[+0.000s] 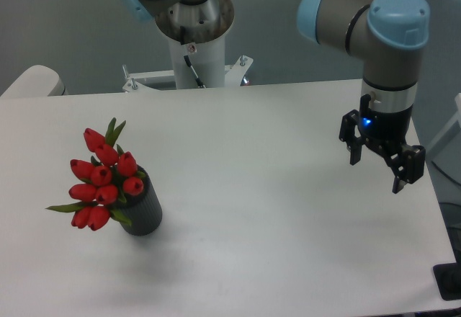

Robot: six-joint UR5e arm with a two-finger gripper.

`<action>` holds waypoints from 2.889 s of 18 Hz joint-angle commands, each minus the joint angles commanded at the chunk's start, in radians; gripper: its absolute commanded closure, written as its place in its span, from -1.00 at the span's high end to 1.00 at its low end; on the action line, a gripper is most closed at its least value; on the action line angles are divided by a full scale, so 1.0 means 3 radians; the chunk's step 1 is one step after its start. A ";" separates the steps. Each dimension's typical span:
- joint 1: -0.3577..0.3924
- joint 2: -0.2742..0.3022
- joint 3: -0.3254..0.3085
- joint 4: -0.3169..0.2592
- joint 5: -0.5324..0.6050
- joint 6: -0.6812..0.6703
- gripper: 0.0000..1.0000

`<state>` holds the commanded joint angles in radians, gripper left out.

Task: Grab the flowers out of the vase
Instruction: 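Move the open gripper across the table toward the red tulips in the vase, then lower the open gripper around the tulip stems above the vase rim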

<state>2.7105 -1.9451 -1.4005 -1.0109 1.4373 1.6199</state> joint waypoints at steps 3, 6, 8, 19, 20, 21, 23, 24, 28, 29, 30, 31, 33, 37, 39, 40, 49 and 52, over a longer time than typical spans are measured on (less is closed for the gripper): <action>-0.0005 0.0010 -0.0030 -0.0010 0.0005 -0.0005 1.00; -0.0005 0.0041 -0.0082 -0.0010 -0.0010 0.0000 1.00; -0.0010 0.0066 -0.0112 -0.0026 -0.0031 -0.0030 1.00; 0.0010 0.0409 -0.0684 -0.0036 -0.0910 -0.0654 1.00; -0.0010 0.0460 -0.0741 -0.0031 -0.0935 -0.0761 1.00; -0.0061 0.0491 -0.0807 -0.0021 -0.0981 -0.0888 1.00; -0.0178 0.0521 -0.0905 -0.0005 -0.1109 -0.1170 1.00; -0.0204 0.0562 -0.0961 -0.0005 -0.1155 -0.1282 1.00; -0.0251 0.0690 -0.1211 0.0000 -0.1772 -0.1697 1.00; -0.0251 0.0705 -0.1283 0.0005 -0.1982 -0.1774 1.00; -0.0251 0.0746 -0.1349 0.0005 -0.2146 -0.1810 1.00; -0.0256 0.0777 -0.1416 0.0005 -0.2249 -0.1815 1.00; -0.0296 0.0869 -0.1513 0.0005 -0.2311 -0.1825 1.00; -0.0449 0.0941 -0.1738 0.0229 -0.2357 -0.1820 1.00; -0.0562 0.0941 -0.1830 0.0423 -0.2484 -0.1820 1.00; -0.0638 0.0931 -0.1841 0.0510 -0.2531 -0.1820 1.00; -0.0879 0.0762 -0.1805 0.0706 -0.2516 -0.1530 1.00; -0.0951 0.0747 -0.1825 0.0716 -0.2506 -0.1422 1.00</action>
<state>2.4253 -1.7211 -1.9481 -0.7962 0.6857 1.1934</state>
